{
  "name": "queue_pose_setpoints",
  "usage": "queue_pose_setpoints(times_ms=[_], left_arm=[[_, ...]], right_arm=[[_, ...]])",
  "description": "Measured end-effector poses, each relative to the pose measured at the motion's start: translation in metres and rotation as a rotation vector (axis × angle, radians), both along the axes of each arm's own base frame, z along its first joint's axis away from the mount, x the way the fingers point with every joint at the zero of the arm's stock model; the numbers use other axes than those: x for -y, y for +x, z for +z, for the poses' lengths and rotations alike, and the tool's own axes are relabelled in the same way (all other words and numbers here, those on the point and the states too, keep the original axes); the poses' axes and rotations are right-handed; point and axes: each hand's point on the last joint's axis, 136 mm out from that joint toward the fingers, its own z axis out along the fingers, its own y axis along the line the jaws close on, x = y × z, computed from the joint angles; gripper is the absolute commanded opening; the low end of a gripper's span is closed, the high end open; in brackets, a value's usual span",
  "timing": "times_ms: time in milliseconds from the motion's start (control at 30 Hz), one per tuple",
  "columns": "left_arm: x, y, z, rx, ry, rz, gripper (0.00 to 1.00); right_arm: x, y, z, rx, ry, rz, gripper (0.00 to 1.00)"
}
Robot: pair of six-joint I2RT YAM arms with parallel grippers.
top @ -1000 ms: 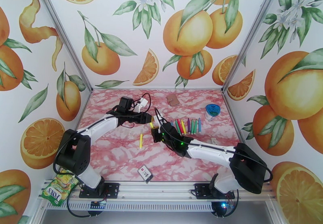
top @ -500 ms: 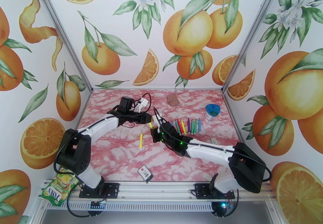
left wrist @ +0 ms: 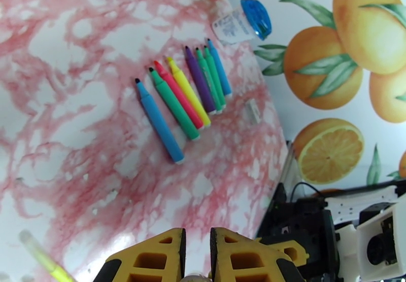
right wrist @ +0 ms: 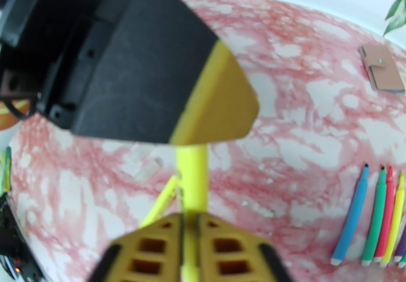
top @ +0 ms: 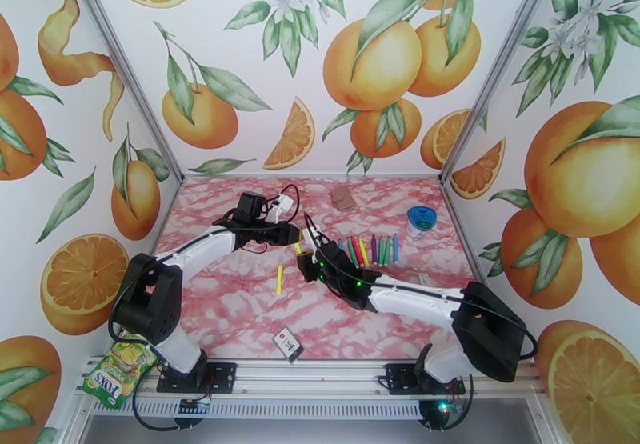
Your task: Open the pen caps
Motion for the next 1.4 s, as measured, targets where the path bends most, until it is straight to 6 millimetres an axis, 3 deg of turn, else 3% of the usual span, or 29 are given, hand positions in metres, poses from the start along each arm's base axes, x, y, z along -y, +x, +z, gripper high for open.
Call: queue_pose_setpoints(times_ms=[267, 533, 833, 1400], left_arm=[[0.004, -0.002, 0.008, 0.003, -0.028, -0.025, 0.10], [0.006, -0.005, 0.012, -0.001, -0.042, -0.042, 0.08], [0.005, -0.002, 0.013, 0.005, -0.035, -0.033, 0.00], [0.000, 0.007, 0.011, -0.037, 0.034, 0.049, 0.00]], right_arm=[[-0.005, 0.003, -0.013, -0.015, -0.020, 0.003, 0.32], [-0.010, 0.007, -0.009, -0.007, -0.010, 0.004, 0.17], [-0.010, 0.009, -0.009, -0.003, -0.005, 0.001, 0.06], [-0.008, 0.011, -0.008, 0.038, 0.036, -0.001, 0.00]])
